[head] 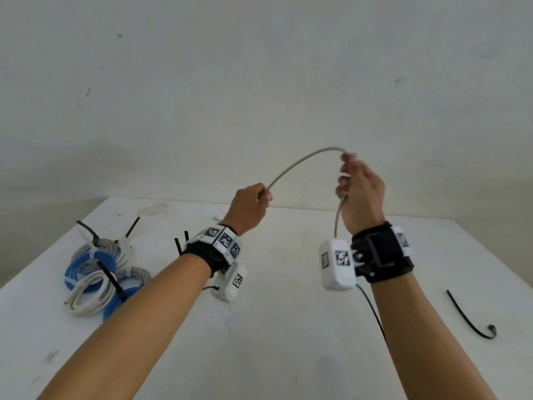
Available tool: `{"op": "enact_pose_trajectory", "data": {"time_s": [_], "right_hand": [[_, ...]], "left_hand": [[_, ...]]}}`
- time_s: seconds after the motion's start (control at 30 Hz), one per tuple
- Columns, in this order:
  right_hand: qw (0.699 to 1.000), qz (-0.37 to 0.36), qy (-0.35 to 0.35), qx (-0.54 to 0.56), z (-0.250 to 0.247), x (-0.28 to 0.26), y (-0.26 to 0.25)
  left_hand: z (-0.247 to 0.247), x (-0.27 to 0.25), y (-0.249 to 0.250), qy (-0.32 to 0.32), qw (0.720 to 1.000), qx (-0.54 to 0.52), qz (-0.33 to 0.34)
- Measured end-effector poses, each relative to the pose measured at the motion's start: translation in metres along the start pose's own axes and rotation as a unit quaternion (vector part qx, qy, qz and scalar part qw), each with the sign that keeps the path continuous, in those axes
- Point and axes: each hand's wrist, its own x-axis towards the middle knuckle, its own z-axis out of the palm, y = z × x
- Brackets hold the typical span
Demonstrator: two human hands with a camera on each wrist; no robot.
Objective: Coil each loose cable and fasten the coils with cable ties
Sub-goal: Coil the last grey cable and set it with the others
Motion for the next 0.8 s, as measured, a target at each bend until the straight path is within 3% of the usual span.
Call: {"op": "enact_pose_trajectory", "data": {"time_s": [0.07,0.13,0.23,0.27,0.33,0.4,0.47,0.5,0.63,0.73,0.8], "right_hand": [[0.994,0.014,0.084,0.065,-0.01,0.013,-0.009],[0.99,0.021,0.132,0.047,-0.022,0.02,-0.005],[0.981,0.044,0.111,-0.152,-0.034,0.02,0.02],[0.96,0.047,0.079,-0.263,-0.036,0.018,0.03],[0.88,0.036,0.018,-0.474,-0.03,0.004,0.043],[0.835,-0.112,0.01,-0.539,-0.012,-0.021,0.045],[0.84,-0.233,-0.015,-0.49,0.011,-0.048,0.044],[0.845,-0.219,-0.049,-0.485,0.02,-0.058,0.044],[0.837,-0.043,-0.139,-0.527,0.032,-0.072,0.049],[0.893,-0.006,-0.126,-0.432,0.03,-0.067,0.063],[0.923,-0.037,-0.078,-0.374,0.033,-0.059,0.072]], "left_hand": [[-0.014,-0.003,-0.013,0.027,0.999,0.018,-0.023],[-0.028,-0.006,-0.023,0.054,0.997,0.012,-0.05],[-0.041,-0.008,-0.015,0.101,0.976,-0.159,-0.109],[-0.045,-0.006,-0.008,0.119,0.949,-0.253,-0.145],[-0.052,-0.002,0.006,0.138,0.873,-0.414,-0.216],[-0.057,0.0,0.02,0.145,0.809,-0.511,-0.253],[-0.057,0.003,0.027,0.155,0.766,-0.565,-0.265],[-0.055,0.005,0.029,0.161,0.747,-0.585,-0.272],[-0.049,0.008,0.032,0.195,0.669,-0.647,-0.308],[-0.044,0.008,0.031,0.21,0.633,-0.674,-0.318],[-0.036,0.006,0.031,0.209,0.642,-0.665,-0.319]]}}
